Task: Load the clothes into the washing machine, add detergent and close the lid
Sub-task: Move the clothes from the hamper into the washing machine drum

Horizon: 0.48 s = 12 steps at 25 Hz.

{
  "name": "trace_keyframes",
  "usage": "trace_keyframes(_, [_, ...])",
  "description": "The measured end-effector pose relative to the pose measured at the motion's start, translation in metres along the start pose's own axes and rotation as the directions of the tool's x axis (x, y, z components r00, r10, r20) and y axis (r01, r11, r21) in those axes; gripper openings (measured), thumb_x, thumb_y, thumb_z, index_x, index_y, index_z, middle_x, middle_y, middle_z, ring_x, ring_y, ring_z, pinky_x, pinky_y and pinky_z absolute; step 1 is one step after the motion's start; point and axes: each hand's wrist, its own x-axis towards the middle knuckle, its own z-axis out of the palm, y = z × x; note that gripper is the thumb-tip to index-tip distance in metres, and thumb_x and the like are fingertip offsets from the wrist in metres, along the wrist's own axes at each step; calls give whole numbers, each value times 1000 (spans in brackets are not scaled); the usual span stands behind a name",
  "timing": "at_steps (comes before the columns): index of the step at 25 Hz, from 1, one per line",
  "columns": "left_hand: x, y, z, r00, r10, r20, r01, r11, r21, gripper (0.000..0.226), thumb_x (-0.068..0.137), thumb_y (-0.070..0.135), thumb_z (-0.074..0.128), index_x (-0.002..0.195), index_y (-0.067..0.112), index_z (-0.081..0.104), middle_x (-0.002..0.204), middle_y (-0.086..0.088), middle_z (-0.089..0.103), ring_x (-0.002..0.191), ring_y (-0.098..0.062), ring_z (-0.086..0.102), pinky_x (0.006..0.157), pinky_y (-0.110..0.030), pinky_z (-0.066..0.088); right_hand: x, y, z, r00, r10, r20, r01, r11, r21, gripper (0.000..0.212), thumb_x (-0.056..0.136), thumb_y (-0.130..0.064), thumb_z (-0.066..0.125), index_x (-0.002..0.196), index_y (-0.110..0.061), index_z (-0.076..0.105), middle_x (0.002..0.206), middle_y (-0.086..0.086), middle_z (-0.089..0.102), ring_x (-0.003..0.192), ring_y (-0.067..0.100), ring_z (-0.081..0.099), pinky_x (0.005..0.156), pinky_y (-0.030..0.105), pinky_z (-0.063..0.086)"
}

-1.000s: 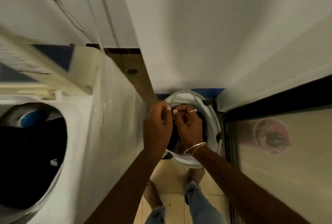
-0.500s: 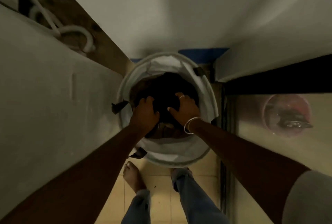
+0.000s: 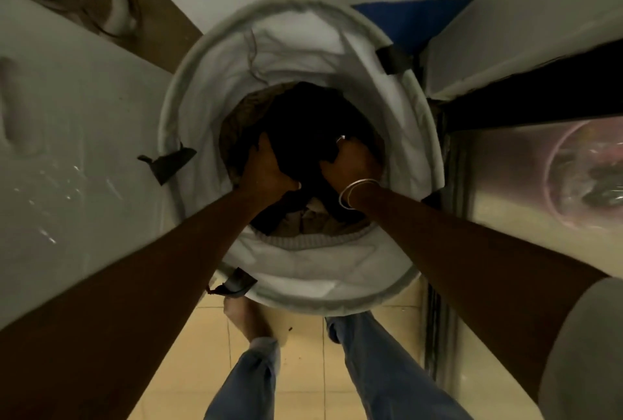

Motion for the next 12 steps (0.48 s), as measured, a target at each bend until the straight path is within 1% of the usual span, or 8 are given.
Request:
trace_keyframes(1, [-9, 1, -6, 1000, 11, -29, -12, 999, -30, 138, 52, 41, 91, 158, 8, 9, 161, -15, 24, 149, -32, 24, 121, -47, 25, -17, -15, -18, 997, -1, -77, 5, 999, 47, 39, 87, -42, 63, 109, -10, 69, 114, 13, 67, 107, 33, 64, 92, 38, 51])
trace_keyframes(3, [-41, 16, -25, 998, 46, -46, -46, 999, 1, 141, 52, 46, 91, 157, 9, 5, 162, -15, 18, 150, -34, 20, 121, -49, 25, -53, -45, -52, 980, -31, -197, 62, 986, 154, 38, 83, -45, 61, 99, -11, 70, 103, 10, 70, 98, 31, 66, 83, 33, 51])
trace_keyframes(5, [-74, 25, -48, 988, 147, -46, -145, 988, 47, 147, 49, 62, 87, 157, 18, -3, 164, -14, 12, 151, -34, 15, 122, -48, 23, -87, -71, -82, 969, -69, -238, 144, 938, 315, 35, 79, -45, 58, 91, -14, 69, 91, 5, 71, 90, 27, 67, 76, 28, 48])
trace_keyframes(6, [-90, 31, -62, 983, 178, -48, -177, 984, 17, 144, 50, 66, 84, 156, 21, -2, 163, -12, 15, 151, -32, 18, 121, -46, 26, -104, -84, -95, 965, -94, -247, 190, 896, 402, 33, 78, -44, 57, 87, -14, 68, 85, 3, 70, 87, 26, 67, 75, 30, 49])
trace_keyframes(7, [-105, 32, -71, 987, 154, -41, -157, 982, -101, 133, 59, 56, 87, 156, 18, 4, 160, -11, 24, 149, -29, 24, 119, -41, 33, -119, -94, -103, 959, -128, -252, 239, 842, 483, 30, 78, -43, 57, 85, -15, 67, 82, 1, 69, 85, 25, 68, 76, 36, 53])
trace_keyframes(9, [-143, 53, -96, 997, 60, 38, -42, 935, -353, 93, 80, 19, 80, 153, 9, 23, 144, -8, 47, 138, -23, 41, 104, -26, 47, -151, -121, -122, 934, -214, -287, 349, 719, 601, 31, 79, -38, 58, 91, -11, 68, 87, 4, 70, 88, 26, 68, 80, 48, 54])
trace_keyframes(10, [-157, 63, -104, 998, 31, 50, -6, 899, -438, 84, 77, 21, 79, 148, 9, 36, 137, -9, 53, 133, -25, 48, 102, -27, 48, -165, -135, -134, 920, -239, -310, 387, 669, 634, 36, 79, -36, 59, 97, -6, 69, 92, 7, 71, 93, 26, 68, 83, 50, 55])
trace_keyframes(12, [-188, 80, -120, 998, 55, -41, -68, 839, -540, 63, 71, 48, 69, 123, 15, 58, 123, -14, 63, 119, -32, 59, 101, -42, 50, -193, -161, -162, 883, -306, -356, 469, 596, 652, 39, 80, -30, 59, 108, -4, 65, 101, 7, 69, 101, 18, 67, 91, 41, 55])
